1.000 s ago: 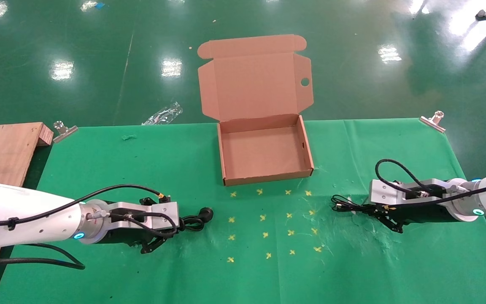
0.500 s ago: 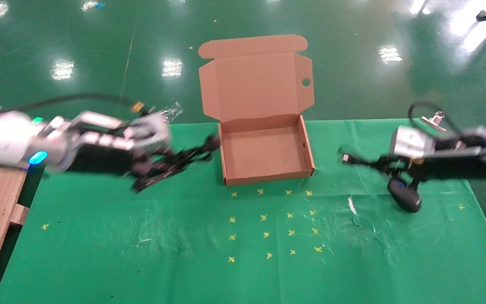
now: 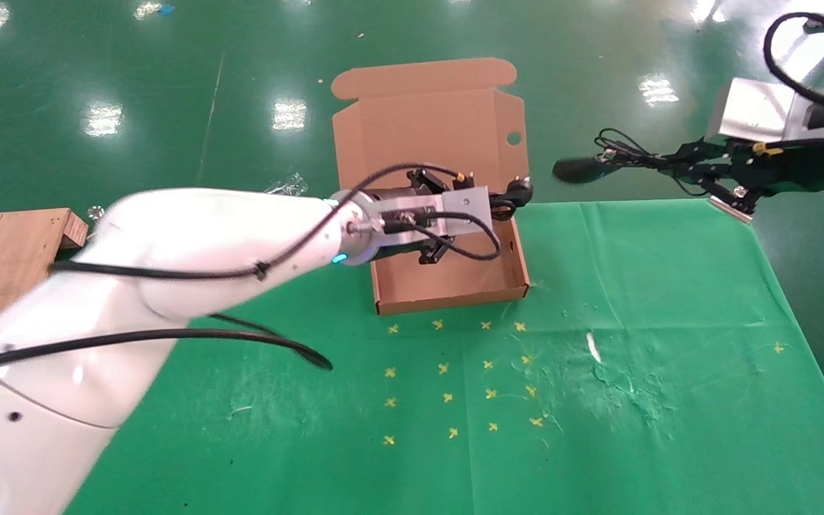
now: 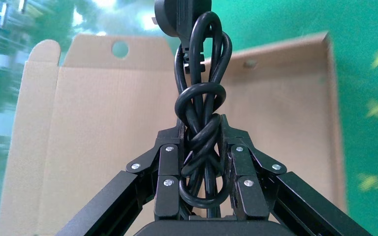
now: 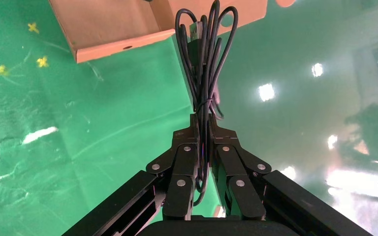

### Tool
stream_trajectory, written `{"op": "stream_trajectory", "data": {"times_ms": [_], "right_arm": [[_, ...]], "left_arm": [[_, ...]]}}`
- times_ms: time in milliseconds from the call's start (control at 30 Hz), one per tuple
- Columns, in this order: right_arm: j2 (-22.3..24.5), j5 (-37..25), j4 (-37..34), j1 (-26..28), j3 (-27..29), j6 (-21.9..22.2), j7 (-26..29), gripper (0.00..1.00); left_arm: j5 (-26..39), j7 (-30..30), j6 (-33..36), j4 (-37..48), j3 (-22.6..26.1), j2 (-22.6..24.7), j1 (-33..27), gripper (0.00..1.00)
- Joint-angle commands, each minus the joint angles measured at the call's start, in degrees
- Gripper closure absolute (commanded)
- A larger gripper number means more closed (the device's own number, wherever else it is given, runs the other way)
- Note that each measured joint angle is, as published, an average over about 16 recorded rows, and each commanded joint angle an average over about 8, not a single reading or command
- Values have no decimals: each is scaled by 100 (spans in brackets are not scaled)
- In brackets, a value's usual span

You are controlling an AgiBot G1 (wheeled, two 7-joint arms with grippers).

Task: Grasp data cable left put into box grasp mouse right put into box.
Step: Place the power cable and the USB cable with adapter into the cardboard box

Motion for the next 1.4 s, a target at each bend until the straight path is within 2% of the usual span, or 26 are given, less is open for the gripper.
{"op": "stream_trajectory", "data": {"times_ms": [33, 100, 133, 400, 633, 833, 967, 1200, 1400], "right_arm": [[40, -42, 214, 89, -8, -101, 140, 100], [43, -55, 331, 95, -6, -109, 222, 100], [41, -59, 376, 92, -4, -103, 252, 100], [-84, -70, 398, 76, -31, -33, 205, 100], [-516, 26, 115, 364, -186, -258, -428, 100], [-1093, 203, -548, 630, -295, -339, -1225, 100], [-1581, 278, -1143, 698, -387, -281, -1775, 100], [-2331, 510, -2110, 634, -443, -172, -2562, 100], [-2604, 533, -2806, 557, -474, 5, -2974, 100]], "left_arm": [[235, 16, -388, 205, 241, 142, 46, 31], [218, -94, -507, 275, 482, 140, -18, 6], [195, -156, -554, 305, 590, 138, -55, 0], [-10, -539, -834, 472, 1196, 102, -299, 0], [-244, -1006, -632, 547, 1208, -197, -617, 0], [-28, -1705, -491, 711, 869, -752, -1006, 0], [328, -2057, -468, 1149, 777, -862, -1258, 0], [483, -2122, -516, 1484, 777, -771, -1375, 0], [455, -2080, -534, 1539, 777, -753, -1388, 0]]}}
